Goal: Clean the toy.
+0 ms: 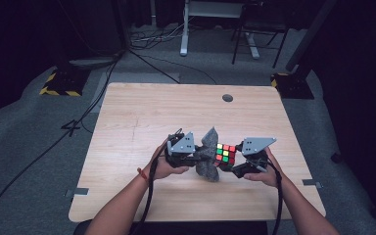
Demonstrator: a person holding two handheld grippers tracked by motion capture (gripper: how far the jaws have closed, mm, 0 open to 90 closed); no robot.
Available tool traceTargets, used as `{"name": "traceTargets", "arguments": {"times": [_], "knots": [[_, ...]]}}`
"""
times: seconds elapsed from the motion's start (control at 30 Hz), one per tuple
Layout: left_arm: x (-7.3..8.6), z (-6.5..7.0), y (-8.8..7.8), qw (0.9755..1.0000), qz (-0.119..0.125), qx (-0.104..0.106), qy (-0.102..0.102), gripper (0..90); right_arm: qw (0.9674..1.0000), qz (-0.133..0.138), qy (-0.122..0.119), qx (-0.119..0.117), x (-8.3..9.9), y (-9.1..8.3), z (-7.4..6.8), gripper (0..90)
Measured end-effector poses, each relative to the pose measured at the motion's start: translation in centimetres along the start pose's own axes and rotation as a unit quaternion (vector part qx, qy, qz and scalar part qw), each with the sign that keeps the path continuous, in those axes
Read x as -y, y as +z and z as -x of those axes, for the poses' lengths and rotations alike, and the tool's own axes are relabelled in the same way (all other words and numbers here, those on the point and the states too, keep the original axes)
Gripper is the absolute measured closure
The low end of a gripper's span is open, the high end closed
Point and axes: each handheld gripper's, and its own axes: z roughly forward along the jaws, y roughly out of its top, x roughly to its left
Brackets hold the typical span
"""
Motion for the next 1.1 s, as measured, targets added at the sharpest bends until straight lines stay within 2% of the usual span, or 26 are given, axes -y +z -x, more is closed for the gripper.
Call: {"name": "traceTargets", "arguments": {"times": [0.07, 0.1, 0.13, 0.2, 0.33, 0.47, 0.53, 0.67, 0.73, 0.9, 1.0, 1.07, 1.1], "knots": [[-0.3, -0.1, -0.6, 0.9997, 0.020, 0.009, -0.006, 74.8, 0.9999, -0.013, -0.006, 0.006, 0.1, 0.3, -0.1, 33.7], [-0.4, -0.1, -0.7, 0.9996, 0.026, 0.010, -0.008, 74.8, 0.9999, -0.012, -0.003, 0.007, 0.2, 0.3, 0.0, 33.7], [-0.5, 0.0, -0.8, 0.9996, 0.026, 0.007, -0.001, 74.8, 1.0000, -0.007, 0.001, 0.005, 0.3, 0.3, 0.0, 33.7], [-0.4, 0.0, -0.8, 0.9996, 0.026, 0.006, -0.004, 74.9, 1.0000, -0.002, 0.001, 0.005, 0.1, 0.4, 0.0, 33.7], [0.1, -0.3, -0.4, 1.0000, 0.007, -0.002, -0.004, 74.9, 1.0000, -0.002, -0.003, 0.008, 0.0, 0.4, -0.2, 33.7], [1.2, -0.7, 0.9, 0.9994, -0.032, -0.007, -0.013, 74.9, 0.9998, 0.019, 0.001, 0.003, -0.2, -0.1, -0.2, 33.8], [1.6, -0.7, 1.6, 0.9986, -0.049, -0.003, -0.019, 74.9, 0.9998, 0.017, -0.006, 0.005, -0.4, -0.2, -0.4, 33.8], [2.2, -1.0, 2.5, 0.9974, -0.066, 0.003, -0.029, 74.8, 0.9998, 0.018, -0.002, 0.006, -0.1, -0.1, -0.3, 33.8], [2.2, -1.0, 2.6, 0.9976, -0.060, 0.010, -0.032, 74.9, 0.9996, 0.028, 0.006, -0.001, -0.2, -0.3, -0.2, 33.8], [1.2, -0.5, 1.2, 0.9995, -0.023, 0.003, -0.020, 74.8, 0.9999, 0.008, -0.005, 0.006, -0.1, -0.2, -0.1, 33.8], [0.4, -0.2, 0.0, 0.9999, 0.005, 0.009, -0.009, 74.8, 0.9999, -0.005, -0.002, 0.011, 0.2, 0.0, 0.0, 33.8], [0.0, 0.0, -0.6, 0.9994, 0.027, 0.018, -0.011, 74.8, 0.9999, -0.011, -0.003, 0.013, 0.3, 0.3, 0.1, 33.7], [-0.1, 0.0, -0.8, 0.9994, 0.028, 0.018, -0.008, 74.8, 0.9999, -0.012, -0.004, 0.012, 0.3, 0.3, 0.0, 33.7]]}}
